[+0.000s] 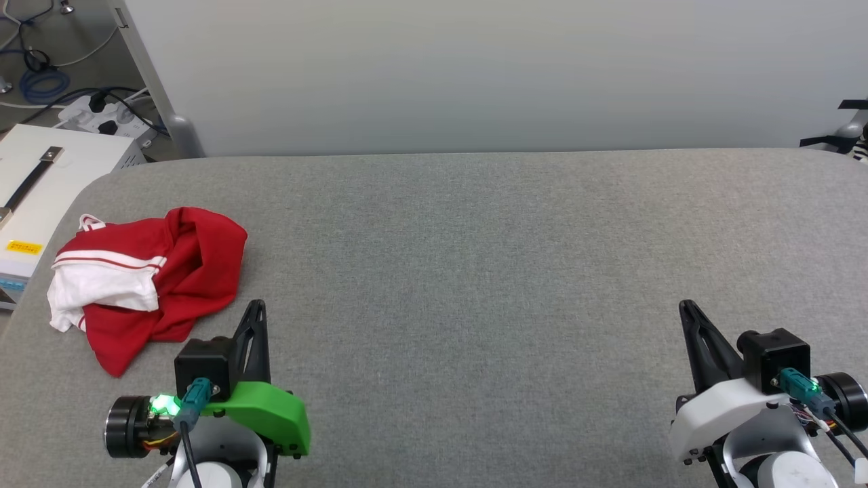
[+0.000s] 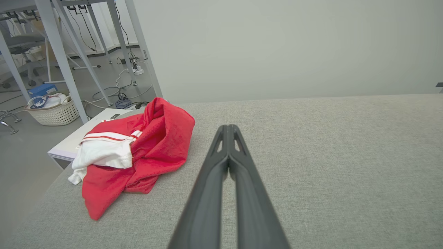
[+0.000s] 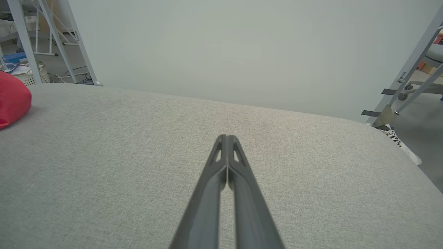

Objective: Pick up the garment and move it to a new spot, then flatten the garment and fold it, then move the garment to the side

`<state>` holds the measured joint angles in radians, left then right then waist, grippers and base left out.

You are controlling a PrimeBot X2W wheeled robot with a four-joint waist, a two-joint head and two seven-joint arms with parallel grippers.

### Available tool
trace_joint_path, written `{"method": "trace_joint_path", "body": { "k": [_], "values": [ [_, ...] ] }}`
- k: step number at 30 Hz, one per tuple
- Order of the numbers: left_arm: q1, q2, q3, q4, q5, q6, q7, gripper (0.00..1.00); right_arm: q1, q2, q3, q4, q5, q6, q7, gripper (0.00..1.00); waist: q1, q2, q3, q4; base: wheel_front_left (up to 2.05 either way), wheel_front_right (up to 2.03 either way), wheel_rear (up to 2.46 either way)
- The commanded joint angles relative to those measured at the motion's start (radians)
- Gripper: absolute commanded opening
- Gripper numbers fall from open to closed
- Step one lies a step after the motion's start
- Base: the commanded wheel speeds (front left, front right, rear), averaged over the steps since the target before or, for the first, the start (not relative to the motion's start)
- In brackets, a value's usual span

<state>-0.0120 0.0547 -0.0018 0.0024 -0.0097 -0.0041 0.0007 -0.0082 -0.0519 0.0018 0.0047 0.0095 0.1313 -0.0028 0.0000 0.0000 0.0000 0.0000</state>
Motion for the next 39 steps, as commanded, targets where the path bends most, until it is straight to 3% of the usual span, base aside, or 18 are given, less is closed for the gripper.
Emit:
{"method": "trace_joint_path", "body": {
  "k": [1, 24, 25, 26, 27, 28, 39],
  "values": [
    [0.012, -0.005, 0.002, -0.002, 0.01, 0.004, -0.001, 0.0, 0.008, 0.002, -0.002, -0.005, -0.009, -0.001, 0.003, 0.0, 0.0, 0.0, 0.0, 0.0, 0.0, 0.0, 0.0],
    [0.012, -0.005, 0.002, -0.002, 0.01, 0.004, -0.001, 0.0, 0.008, 0.002, -0.002, -0.005, -0.009, -0.001, 0.003, 0.0, 0.0, 0.0, 0.0, 0.0, 0.0, 0.0, 0.0],
    [0.0, 0.0, 0.0, 0.0, 0.0, 0.0, 0.0, 1.0, 0.0, 0.0, 0.0, 0.0, 0.0, 0.0, 0.0, 1.0, 0.0, 0.0, 0.0, 0.0, 0.0, 0.0, 0.0],
    [0.0, 0.0, 0.0, 0.001, -0.001, 0.0, -0.001, 1.0, 0.0, 0.0, 0.0, 0.001, 0.001, 0.0, -0.001, 1.0, 0.0, 0.0, 0.0, 0.0, 0.0, 0.0, 0.0],
    [0.0, 0.0, -0.001, 0.001, -0.001, 0.0, 0.0, 0.0, 0.0, 0.0, 0.0, 0.001, 0.001, 0.0, 0.0, 0.0, 0.0, 0.0, 0.0, 0.0, 0.0, 0.0, 0.0],
    [0.0, 0.0, 0.0, 0.0, -0.001, 0.0, 0.0, 1.0, 0.0, 0.0, 0.0, 0.001, 0.001, 0.0, 0.0, 1.0, 0.0, 0.0, 0.0, 0.0, 0.0, 0.0, 0.0],
    [-0.001, 0.0, -0.007, 0.018, -0.016, 0.004, -0.022, 1.0, 0.001, 0.0, -0.013, 0.008, 0.016, 0.0, -0.022, 1.0, 0.0, 0.0, 0.001, -0.001, 0.0, 0.0, 0.0]
  ]
}}
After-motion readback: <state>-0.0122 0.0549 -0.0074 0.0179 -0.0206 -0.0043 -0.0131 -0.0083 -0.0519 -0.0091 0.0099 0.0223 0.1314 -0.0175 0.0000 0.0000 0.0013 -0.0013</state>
